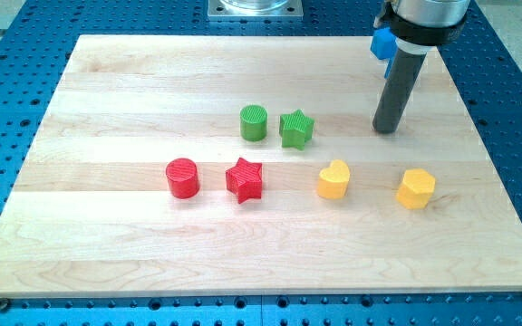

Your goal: Separate the red circle from the red star

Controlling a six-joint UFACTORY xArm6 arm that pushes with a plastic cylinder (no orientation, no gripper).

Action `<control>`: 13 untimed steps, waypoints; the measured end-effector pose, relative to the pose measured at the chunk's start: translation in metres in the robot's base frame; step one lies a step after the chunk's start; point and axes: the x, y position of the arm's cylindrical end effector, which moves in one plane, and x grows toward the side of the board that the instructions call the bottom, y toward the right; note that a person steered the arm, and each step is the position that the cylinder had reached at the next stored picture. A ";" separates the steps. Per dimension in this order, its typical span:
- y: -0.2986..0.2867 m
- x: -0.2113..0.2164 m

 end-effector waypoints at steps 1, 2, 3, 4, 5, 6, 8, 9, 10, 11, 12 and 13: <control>-0.012 0.001; -0.030 0.049; -0.041 0.056; -0.047 0.041; -0.091 0.057; -0.106 0.057; -0.163 0.061; -0.202 0.058; -0.241 0.057; -0.275 0.064; -0.292 0.077; -0.297 0.079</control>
